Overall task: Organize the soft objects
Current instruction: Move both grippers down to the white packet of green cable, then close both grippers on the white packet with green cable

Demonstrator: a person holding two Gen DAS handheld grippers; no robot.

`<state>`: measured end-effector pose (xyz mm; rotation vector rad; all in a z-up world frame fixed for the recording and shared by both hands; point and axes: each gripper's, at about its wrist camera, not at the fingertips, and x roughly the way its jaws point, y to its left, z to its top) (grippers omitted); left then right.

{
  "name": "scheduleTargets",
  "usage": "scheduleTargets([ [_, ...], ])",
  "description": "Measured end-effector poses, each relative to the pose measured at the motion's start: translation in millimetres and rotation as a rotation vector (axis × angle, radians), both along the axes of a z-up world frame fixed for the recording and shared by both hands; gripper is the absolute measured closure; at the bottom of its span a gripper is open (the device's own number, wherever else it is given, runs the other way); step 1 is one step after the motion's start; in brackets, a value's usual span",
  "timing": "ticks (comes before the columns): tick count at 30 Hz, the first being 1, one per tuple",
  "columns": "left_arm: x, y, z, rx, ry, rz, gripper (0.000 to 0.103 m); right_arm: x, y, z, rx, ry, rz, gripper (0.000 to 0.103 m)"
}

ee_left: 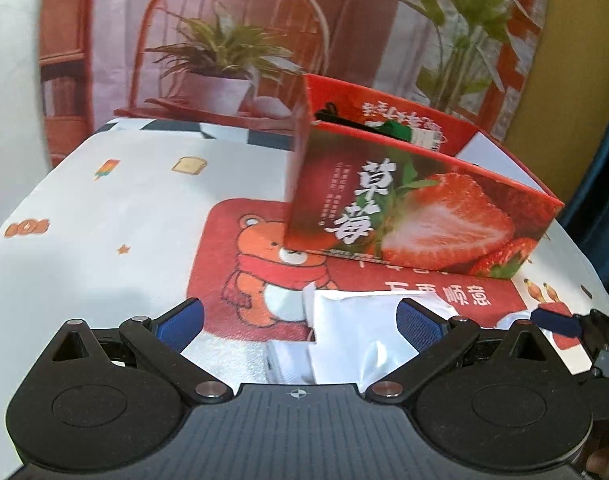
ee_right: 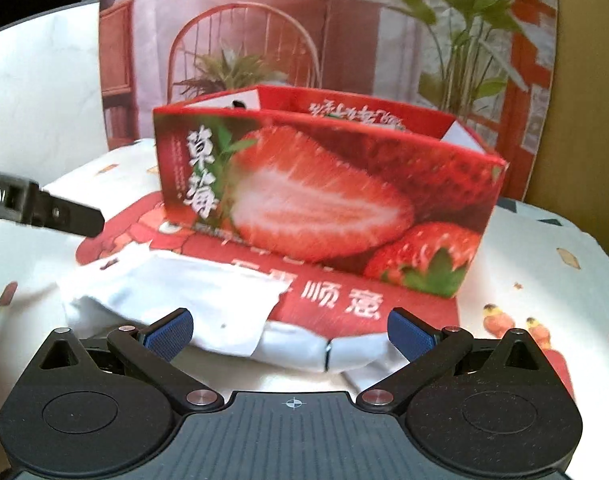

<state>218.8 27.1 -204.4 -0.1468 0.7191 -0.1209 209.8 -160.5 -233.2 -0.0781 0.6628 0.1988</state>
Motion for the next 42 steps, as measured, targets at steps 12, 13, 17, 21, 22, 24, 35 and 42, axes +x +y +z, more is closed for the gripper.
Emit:
scheduleTargets([
  [12, 0, 3, -6, -0.008, 0.017, 0.039, 0.0, -4, 20, -10, -0.11, -0.003, 0.094, 0.001],
  [13, 0, 3, -7, -0.007, 0.018, 0.037, 0.0, -3, 20, -10, -0.115, -0.004, 0.095, 0.001],
  [17, 0, 4, -7, -0.006, 0.008, 0.038, 0.0, 0, 23, -7, -0.133, -0.018, 0.106, 0.001],
  [21, 0, 9, -7, -0.021, -0.006, 0.047, 0.0, 5, 27, -5, -0.151, -0.028, 0.145, 0.006],
  [22, 0, 10, -7, -0.026, -0.008, 0.052, 0.0, 7, 28, -4, -0.147, -0.023, 0.158, 0.008],
  [24, 0, 11, -7, -0.029, -0.013, 0.063, 0.0, 12, 30, -4, -0.144, -0.023, 0.186, 0.013],
  [35, 4, 17, 2, -0.009, -0.075, 0.074, 0.0, 41, 27, 5, -0.056, -0.022, 0.242, 0.039],
  [42, 15, 17, 17, 0.001, -0.135, -0.02, 0.001, 65, 23, 10, 0.032, 0.0, 0.22, 0.06],
])
